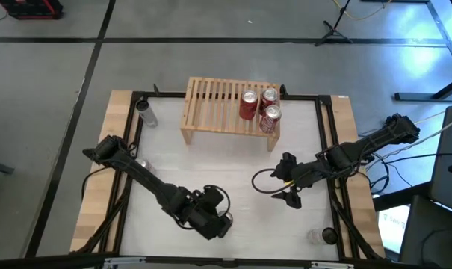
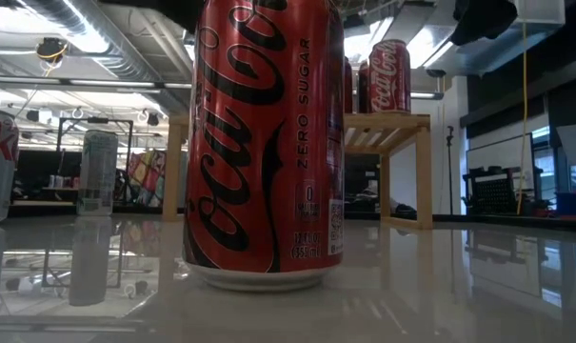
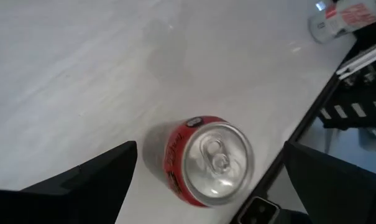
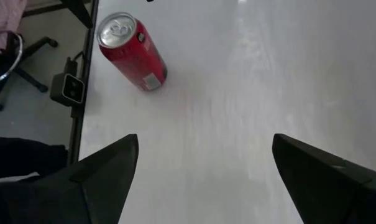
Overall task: Place canned beverage on shelf
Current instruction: Put the red and black soda can on the shelf aligned with the other red and black soda can
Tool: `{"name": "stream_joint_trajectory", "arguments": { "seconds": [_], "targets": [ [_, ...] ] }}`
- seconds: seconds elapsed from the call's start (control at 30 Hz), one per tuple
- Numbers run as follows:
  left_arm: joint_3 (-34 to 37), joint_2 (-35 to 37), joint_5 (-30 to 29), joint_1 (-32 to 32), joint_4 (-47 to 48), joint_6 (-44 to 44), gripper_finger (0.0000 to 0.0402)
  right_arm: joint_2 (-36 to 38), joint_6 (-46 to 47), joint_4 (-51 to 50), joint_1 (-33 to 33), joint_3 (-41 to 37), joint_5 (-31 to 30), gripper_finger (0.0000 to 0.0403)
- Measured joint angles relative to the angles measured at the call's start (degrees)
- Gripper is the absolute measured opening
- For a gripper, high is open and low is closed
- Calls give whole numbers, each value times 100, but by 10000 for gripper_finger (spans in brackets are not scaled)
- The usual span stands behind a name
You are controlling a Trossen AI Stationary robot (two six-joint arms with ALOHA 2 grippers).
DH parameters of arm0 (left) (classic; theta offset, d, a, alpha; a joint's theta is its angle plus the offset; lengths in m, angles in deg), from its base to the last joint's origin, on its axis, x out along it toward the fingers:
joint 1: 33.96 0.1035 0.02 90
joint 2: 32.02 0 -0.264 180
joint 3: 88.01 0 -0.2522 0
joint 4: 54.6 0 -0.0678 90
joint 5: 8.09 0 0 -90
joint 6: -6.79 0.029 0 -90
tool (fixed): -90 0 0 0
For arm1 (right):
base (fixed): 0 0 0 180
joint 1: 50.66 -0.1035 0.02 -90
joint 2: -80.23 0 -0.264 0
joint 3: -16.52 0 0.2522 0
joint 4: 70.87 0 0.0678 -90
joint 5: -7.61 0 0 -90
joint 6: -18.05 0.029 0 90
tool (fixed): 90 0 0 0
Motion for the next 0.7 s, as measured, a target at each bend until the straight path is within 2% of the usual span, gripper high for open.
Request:
{"name": "stream_joint_trajectory", "arguments": {
  "seconds": [0.53, 0.7],
  "targets": [
    [-7, -409, -23, -124, -172, 542, 393, 2, -17, -55, 0, 0, -4, 358],
    [-2, -592, -382, -326, -248, 874, 393, 4, 22, -72, 0, 0, -7, 358]
  ]
}}
